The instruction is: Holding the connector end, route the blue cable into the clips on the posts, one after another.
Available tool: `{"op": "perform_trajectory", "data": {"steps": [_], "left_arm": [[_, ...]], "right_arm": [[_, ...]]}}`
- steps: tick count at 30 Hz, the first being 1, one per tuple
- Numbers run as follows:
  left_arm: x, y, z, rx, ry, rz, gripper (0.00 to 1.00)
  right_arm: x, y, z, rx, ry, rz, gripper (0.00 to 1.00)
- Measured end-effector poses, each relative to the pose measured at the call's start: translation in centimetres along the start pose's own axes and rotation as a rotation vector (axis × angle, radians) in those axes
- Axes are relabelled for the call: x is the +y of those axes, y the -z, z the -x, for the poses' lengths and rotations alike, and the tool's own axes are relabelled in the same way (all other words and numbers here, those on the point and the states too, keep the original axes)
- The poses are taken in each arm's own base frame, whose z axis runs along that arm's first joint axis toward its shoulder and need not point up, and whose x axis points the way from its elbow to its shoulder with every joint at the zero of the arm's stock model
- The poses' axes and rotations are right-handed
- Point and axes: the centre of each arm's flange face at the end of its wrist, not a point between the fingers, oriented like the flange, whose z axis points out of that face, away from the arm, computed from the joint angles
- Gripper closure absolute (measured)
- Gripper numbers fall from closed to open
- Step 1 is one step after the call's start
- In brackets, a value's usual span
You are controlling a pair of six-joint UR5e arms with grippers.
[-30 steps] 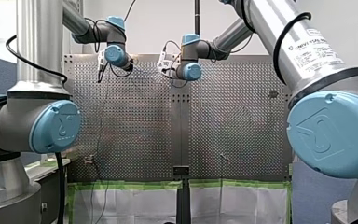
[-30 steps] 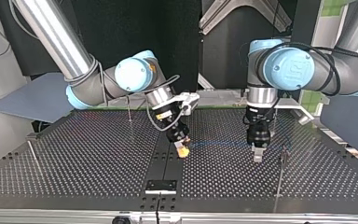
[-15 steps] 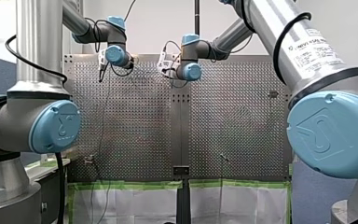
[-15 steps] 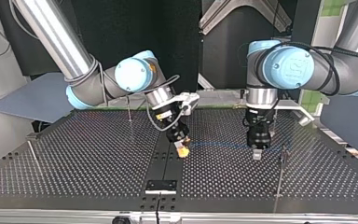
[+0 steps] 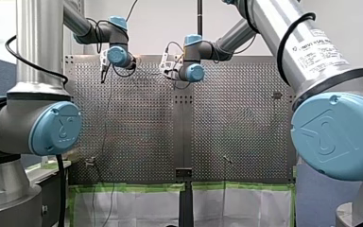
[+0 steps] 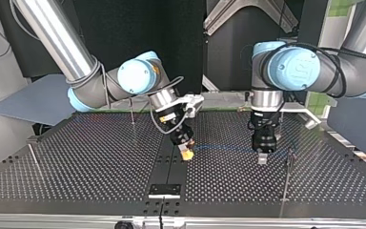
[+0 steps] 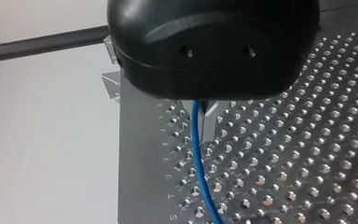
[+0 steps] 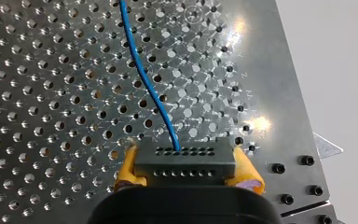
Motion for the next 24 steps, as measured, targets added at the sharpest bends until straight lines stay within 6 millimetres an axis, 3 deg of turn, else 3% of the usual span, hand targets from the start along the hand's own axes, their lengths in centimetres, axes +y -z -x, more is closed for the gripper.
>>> {"op": "perform_trajectory", "data": {"steps": [18,24], "left_arm": [[-3.8,-0.3,-4.1,0.072,0.008,-0.041,1.00],[-5.1,0.2,-4.6,0.088,0.023,-0.052,1.00]], "right_arm": [[0.7,0.8,1.7,-0.035,-0.003,0.015,1.00],[1.8,1.5,3.3,-0.066,-0.005,0.037,1.00]]}}
